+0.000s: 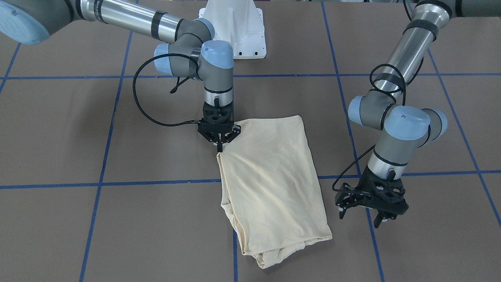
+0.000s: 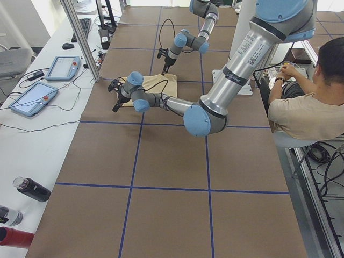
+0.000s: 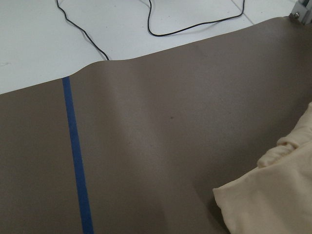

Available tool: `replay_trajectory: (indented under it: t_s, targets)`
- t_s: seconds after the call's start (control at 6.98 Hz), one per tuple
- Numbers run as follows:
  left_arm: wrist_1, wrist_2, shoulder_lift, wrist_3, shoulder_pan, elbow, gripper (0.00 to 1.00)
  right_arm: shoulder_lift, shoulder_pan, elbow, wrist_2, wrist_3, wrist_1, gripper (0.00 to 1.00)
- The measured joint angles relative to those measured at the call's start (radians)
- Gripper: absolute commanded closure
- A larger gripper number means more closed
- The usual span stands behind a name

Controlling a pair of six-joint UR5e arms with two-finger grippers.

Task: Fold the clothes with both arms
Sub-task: 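Move both grippers down to the folded shirt's near corners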

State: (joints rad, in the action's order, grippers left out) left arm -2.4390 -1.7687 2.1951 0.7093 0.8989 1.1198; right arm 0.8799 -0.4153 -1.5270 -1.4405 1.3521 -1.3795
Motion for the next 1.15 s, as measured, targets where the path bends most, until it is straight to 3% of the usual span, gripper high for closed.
replay_trajectory:
  t_s: [0.43, 0.57, 0.72, 1.15]
  targets:
    - [0.000, -0.003, 0.000, 0.001, 0.000, 0.016, 0.00, 0.154, 0.053, -0.195, 0.016, 0.001, -0.007, 1.00]
    - [0.001, -0.018, -0.007, 0.014, -0.001, 0.038, 0.00, 0.169, 0.077, -0.212, 0.036, 0.005, -0.008, 0.35]
    - [0.004, -0.059, -0.026, 0.051, -0.004, 0.078, 0.00, 0.178, 0.095, -0.217, 0.053, 0.006, -0.008, 0.00]
    - [0.014, -0.164, -0.071, 0.216, -0.023, 0.209, 0.00, 0.189, 0.112, -0.221, 0.081, 0.001, -0.005, 0.00]
